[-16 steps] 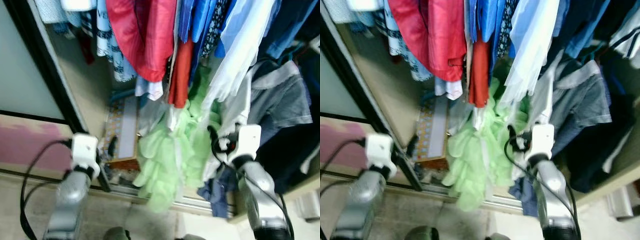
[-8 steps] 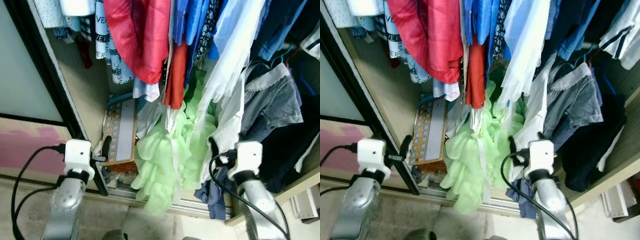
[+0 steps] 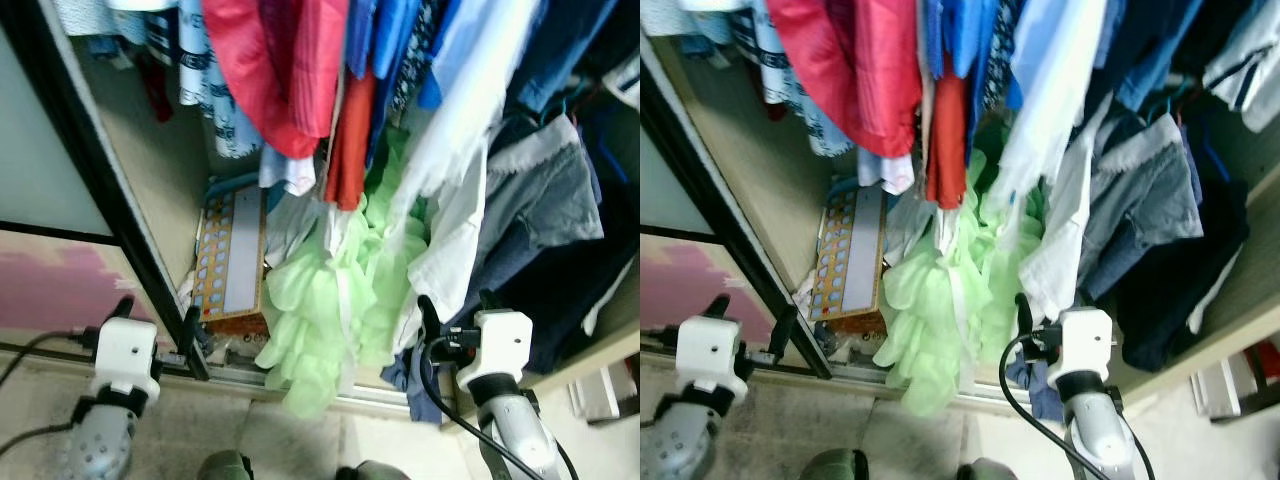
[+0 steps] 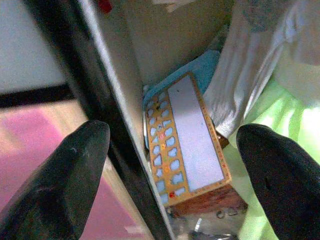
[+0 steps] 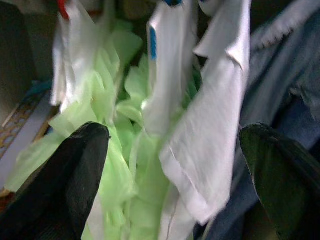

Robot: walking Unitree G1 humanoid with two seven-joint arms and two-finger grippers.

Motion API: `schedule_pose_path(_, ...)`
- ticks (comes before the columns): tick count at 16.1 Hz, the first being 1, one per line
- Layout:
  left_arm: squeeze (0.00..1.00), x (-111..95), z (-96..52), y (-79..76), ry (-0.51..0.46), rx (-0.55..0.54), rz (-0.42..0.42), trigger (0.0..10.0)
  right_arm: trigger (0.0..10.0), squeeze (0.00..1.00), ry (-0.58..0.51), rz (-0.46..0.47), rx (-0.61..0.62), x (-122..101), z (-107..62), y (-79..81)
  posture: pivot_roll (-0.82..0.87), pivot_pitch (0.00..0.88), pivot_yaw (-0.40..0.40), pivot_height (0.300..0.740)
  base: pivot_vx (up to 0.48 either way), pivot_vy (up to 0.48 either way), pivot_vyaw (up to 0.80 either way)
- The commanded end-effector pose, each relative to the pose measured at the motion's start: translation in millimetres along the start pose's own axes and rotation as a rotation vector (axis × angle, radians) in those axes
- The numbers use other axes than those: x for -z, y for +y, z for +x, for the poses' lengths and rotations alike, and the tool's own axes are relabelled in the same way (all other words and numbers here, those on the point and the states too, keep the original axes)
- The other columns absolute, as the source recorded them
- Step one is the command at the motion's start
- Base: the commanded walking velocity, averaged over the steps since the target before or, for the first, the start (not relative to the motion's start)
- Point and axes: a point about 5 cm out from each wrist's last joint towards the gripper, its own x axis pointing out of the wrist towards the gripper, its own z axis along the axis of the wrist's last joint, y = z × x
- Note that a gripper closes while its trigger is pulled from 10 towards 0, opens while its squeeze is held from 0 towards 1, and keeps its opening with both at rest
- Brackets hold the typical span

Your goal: Clean up the room

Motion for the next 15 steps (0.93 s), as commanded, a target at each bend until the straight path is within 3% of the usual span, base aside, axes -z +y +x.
schedule_pose_path(1,0.0,-2,7.5,-4.6,0.011,-0.004,-0.002,10.0,10.0,0.0,-0.024,-0.021,0.021,-7,0.0,-4.5,-0.01,0.113,-0.02,0.74,0.0,0.0,0.0)
schedule_pose_path(3,0.0,-2,16.5,-16.7,0.026,0.004,-0.01,10.0,10.0,0.0,-0.047,-0.071,0.051,-12,6.3,-10.7,-0.03,0.105,-0.019,0.74,0.0,0.0,0.24)
schedule_pose_path(5,0.0,-7,24.4,-19.4,0.014,-0.02,0.012,10.0,10.0,0.0,-0.067,-0.092,0.04,-20,13.0,-11.1,-0.03,0.11,-0.041,0.74,0.0,0.0,0.8)
schedule_pose_path(8,0.0,-4,29.1,-36.5,0.046,0.138,-0.038,10.0,10.0,0.0,-0.068,-0.105,-0.002,-22,18.3,-10.7,0.0,0.127,-0.062,0.74,0.0,0.0,0.8)
schedule_pose_path(9,0.0,-6,27.8,-44.9,0.022,0.184,0.002,10.0,10.0,0.0,-0.075,-0.099,-0.024,-24,22.4,-5.6,-0.01,0.126,-0.054,0.74,0.0,0.0,0.8)
schedule_pose_path(11,0.0,-1,25.2,-43.6,0.095,0.096,-0.004,10.0,10.0,0.0,-0.089,-0.099,-0.006,-27,25.5,-4.7,-0.01,0.124,-0.052,0.74,0.0,0.0,0.8)
schedule_pose_path(12,0.0,-5,23.3,-41.2,0.086,0.079,0.018,10.0,10.0,0.0,-0.089,-0.09,0.018,-27,25.9,-6.3,-0.01,0.122,-0.049,0.74,0.0,0.0,0.8)
schedule_pose_path(13,0.0,-9,21.5,-37.8,0.068,0.088,-0.038,10.0,10.0,0.0,-0.087,-0.093,0.016,-27,23.0,-6.8,-0.01,0.13,-0.045,0.74,0.0,0.0,0.8)
schedule_pose_path(14,0.0,-9,20.0,-30.7,0.074,0.03,-0.059,10.0,10.0,0.0,-0.079,-0.093,0.016,-26,19.5,-8.0,-0.01,0.133,-0.045,0.74,0.0,0.0,0.8)
schedule_pose_path(15,0.0,-9,18.2,-23.8,0.075,-0.025,-0.028,10.0,10.0,0.0,-0.073,-0.092,0.021,-25,17.6,-9.4,-0.01,0.137,-0.044,0.74,0.0,0.0,0.8)
